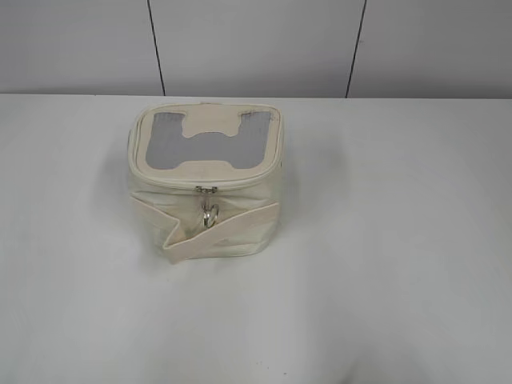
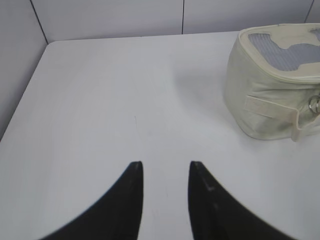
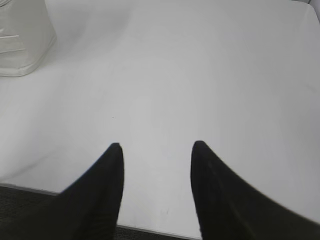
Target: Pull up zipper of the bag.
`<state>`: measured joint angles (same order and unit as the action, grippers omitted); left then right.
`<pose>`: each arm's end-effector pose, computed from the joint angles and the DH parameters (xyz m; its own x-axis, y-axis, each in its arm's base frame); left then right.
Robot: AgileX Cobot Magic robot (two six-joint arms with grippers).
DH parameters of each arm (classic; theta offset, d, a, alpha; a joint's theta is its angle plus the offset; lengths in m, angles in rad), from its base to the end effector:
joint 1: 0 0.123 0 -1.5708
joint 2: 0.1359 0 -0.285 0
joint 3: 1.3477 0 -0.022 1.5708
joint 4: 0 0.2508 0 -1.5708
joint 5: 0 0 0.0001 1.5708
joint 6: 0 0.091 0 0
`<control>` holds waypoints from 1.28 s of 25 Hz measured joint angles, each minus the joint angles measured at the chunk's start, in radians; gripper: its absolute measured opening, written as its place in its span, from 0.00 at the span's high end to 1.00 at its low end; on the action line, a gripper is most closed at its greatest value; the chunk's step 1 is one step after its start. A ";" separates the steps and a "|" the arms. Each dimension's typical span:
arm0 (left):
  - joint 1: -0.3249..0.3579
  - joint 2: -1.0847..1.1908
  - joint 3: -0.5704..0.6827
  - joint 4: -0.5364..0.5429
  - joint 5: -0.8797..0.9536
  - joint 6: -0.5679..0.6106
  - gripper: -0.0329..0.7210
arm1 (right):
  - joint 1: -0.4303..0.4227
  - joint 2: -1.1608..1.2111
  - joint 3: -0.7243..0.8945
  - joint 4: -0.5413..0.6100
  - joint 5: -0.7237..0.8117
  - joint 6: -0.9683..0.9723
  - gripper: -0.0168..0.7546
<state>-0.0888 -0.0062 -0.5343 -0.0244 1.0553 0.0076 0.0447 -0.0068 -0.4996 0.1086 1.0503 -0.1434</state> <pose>-0.0099 -0.0011 0.2871 -0.4134 0.0324 -0.9100 0.1061 0.9943 -0.0128 -0.0060 0.0083 0.2784 -0.4250 -0.1078 -0.8987 -0.1674 0.9851 -0.0390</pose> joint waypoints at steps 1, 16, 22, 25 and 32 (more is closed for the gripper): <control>0.000 0.000 0.000 0.000 0.000 0.000 0.64 | 0.000 0.000 0.000 0.000 0.000 0.000 0.52; 0.000 0.000 0.000 0.000 0.000 0.000 0.64 | 0.000 0.000 0.000 0.000 0.000 0.000 0.52; 0.000 0.000 0.000 0.000 0.000 0.000 0.64 | 0.000 0.000 0.000 0.000 0.000 0.000 0.52; 0.000 0.000 0.000 0.000 0.000 0.000 0.64 | 0.000 0.000 0.000 0.000 0.000 0.000 0.52; 0.000 0.000 0.000 0.000 0.000 0.000 0.64 | 0.000 0.000 0.000 0.000 0.000 0.000 0.52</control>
<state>-0.0888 -0.0062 -0.5343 -0.0244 1.0553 0.0076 0.0447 -0.0068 -0.4996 0.1086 1.0503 -0.1434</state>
